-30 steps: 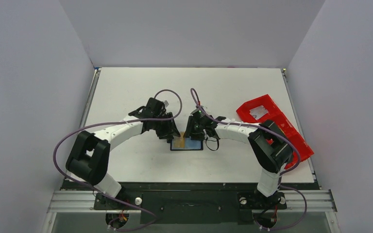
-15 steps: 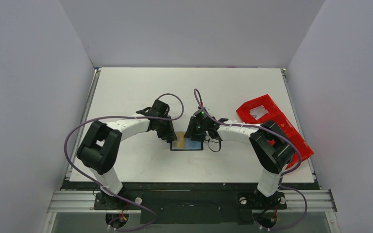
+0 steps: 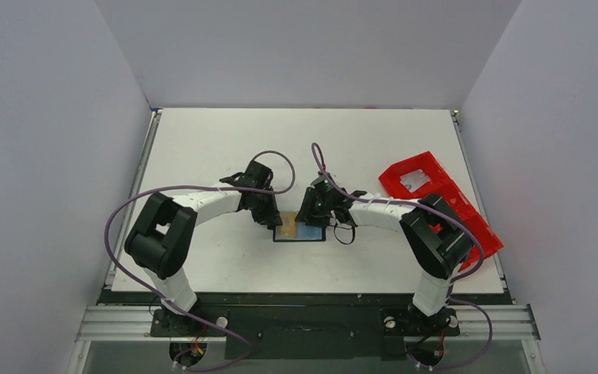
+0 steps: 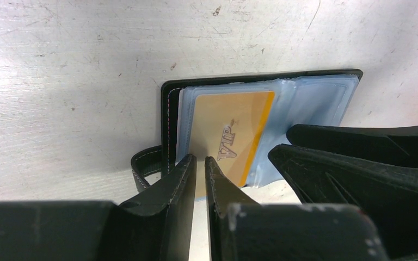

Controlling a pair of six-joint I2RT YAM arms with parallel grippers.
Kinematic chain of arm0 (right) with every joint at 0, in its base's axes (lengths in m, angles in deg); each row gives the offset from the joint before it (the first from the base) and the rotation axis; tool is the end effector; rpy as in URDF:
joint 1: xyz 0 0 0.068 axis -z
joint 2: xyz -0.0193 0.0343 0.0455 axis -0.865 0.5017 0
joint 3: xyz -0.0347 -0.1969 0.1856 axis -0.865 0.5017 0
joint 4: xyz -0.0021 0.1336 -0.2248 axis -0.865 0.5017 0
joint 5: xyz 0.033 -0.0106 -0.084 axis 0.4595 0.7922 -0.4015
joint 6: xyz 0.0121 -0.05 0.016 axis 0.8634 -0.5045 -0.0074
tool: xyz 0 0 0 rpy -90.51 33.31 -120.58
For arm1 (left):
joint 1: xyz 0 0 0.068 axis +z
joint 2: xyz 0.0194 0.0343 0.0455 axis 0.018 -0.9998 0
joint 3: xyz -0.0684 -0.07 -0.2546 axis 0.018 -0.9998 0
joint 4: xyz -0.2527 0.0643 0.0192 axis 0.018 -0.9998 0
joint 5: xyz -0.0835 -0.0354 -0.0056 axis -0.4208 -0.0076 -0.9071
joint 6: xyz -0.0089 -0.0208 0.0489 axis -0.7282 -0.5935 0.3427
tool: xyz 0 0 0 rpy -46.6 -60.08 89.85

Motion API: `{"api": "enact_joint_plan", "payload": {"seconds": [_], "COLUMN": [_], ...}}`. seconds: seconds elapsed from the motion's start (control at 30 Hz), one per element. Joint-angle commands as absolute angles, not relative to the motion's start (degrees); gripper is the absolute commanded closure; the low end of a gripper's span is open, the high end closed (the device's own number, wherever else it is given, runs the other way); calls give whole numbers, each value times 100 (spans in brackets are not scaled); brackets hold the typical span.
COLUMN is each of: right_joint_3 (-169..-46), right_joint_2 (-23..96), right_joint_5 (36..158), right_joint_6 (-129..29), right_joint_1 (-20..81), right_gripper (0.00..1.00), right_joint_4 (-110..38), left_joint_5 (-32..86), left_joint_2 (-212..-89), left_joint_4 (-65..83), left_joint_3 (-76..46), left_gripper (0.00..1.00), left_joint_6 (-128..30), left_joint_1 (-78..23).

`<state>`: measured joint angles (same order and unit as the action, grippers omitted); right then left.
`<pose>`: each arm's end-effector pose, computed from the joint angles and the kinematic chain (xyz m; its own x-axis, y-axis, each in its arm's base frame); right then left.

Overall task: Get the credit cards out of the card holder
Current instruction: Remove the credit card from the card holder.

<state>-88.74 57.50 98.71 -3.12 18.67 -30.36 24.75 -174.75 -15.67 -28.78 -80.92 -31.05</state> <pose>0.2649 0.2397 0.1527 -0.9348 0.2411 -0.2609 0.0522 0.8196 0.5706 0.2882 -0.1740 0.1574 -0.9525 -0.2259 -0.2044 -0.1227 0.8987 -0.4211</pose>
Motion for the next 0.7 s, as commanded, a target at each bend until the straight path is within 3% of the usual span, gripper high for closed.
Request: {"api": "enact_joint_plan", "payload": {"seconds": [0.0, 0.5, 0.67], "right_joint_3": [-8769, -8744, -8798], "right_joint_2": [5533, 5509, 5521], "right_joint_5": [9831, 9797, 9858], "right_joint_6": [-327, -352, -406], "right_joint_1": [1915, 1922, 1918], "right_gripper": [63, 63, 63], "right_joint_4": [-3089, -3068, -3050], "left_joint_5": [2849, 2910, 2745], "left_joint_2": [-17255, -17301, -17460], "left_joint_4": [-1479, -1525, -1352], "left_joint_3": [-2821, -2781, -2780], "left_gripper": [89, 89, 97], "left_joint_6": [-7966, -7847, -7873], "left_joint_1": [-3127, -3171, -3291]}}
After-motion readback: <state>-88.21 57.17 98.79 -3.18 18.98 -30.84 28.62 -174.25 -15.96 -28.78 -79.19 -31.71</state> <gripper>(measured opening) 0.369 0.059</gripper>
